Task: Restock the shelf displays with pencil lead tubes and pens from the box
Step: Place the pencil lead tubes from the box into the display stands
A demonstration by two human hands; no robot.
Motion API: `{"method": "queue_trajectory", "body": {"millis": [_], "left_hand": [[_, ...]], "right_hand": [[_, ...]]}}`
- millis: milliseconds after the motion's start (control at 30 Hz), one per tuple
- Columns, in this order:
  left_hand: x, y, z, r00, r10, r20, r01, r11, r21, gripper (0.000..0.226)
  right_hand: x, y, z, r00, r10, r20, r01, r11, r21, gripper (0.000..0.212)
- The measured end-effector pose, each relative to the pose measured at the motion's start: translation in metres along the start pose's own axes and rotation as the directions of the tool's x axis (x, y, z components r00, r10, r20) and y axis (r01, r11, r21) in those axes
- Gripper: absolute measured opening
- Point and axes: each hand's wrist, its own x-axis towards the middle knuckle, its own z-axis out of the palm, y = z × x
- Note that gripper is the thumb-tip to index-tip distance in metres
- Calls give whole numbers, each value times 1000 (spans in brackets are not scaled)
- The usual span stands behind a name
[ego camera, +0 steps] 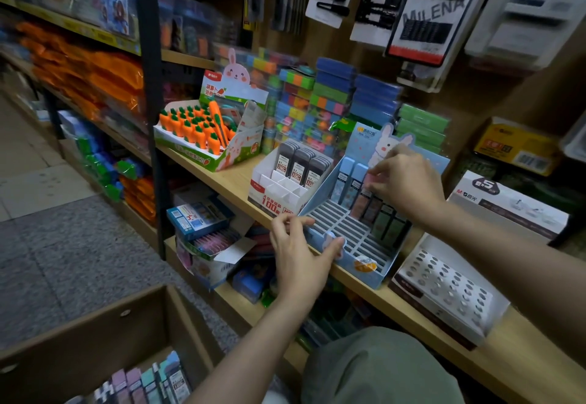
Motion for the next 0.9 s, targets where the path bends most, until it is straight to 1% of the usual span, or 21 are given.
{"method": "queue_trajectory", "body": {"millis": [100,233,300,333,433,500,567,633,700,733,767,800,833,867,900], "left_hand": [[0,2,1,1000,-2,-5,2,1000,9,51],[1,5,-3,1000,-7,15,6,1000,15,52],[0,5,-8,999,5,48,-5,1000,-4,52],[-1,5,-12,998,14,62,-13,1000,-24,50],[-7,-2,-34,994,54,96,-48,997,-63,36],[-16,-17,-55,992,60,114,-52,996,-75,25],[-30,-43,-81,993,5,120,5,997,-79,16],[-50,-77,-110,989,-112,99,118,992,-52,11],[-73,-118,-138,965,-262,34,261,965,25,13],[-87,-139,-153,935,-353,-14,354,933,60,13],[-101,-159,-166,894,-443,-69,448,891,77,12],[-113,-179,-176,838,-530,-131,541,838,69,9],[-130,-204,-192,757,-620,-206,641,766,49,6],[-144,-223,-201,698,-670,-252,699,714,37,4],[-155,-234,-201,670,-697,-255,726,687,28,8]], "right_hand": [[-4,-1,-1,999,-33,-15,33,999,-43,30],[-7,-4,-11,999,-1,-39,1,1000,3,25],[-10,-5,-17,999,7,-38,-5,999,40,28],[-13,-8,-19,999,0,-39,3,996,85,29],[-30,-31,-20,1000,-28,-12,30,934,356,22],[-48,-60,-11,994,-92,61,50,870,490,16],[-70,-95,6,972,-187,145,71,816,573,10],[-92,-131,29,921,-300,249,84,776,625,9],[-117,-166,57,828,-417,374,98,766,636,8],[-130,-183,74,775,-459,434,103,769,630,8],[-143,-199,93,728,-482,489,94,776,624,9],[-154,-210,110,684,-481,548,62,787,614,9],[-170,-231,132,626,-490,607,6,781,625,8],[-184,-242,150,586,-471,659,-59,786,615,8],[-196,-242,161,576,-433,694,-120,795,595,9]]}}
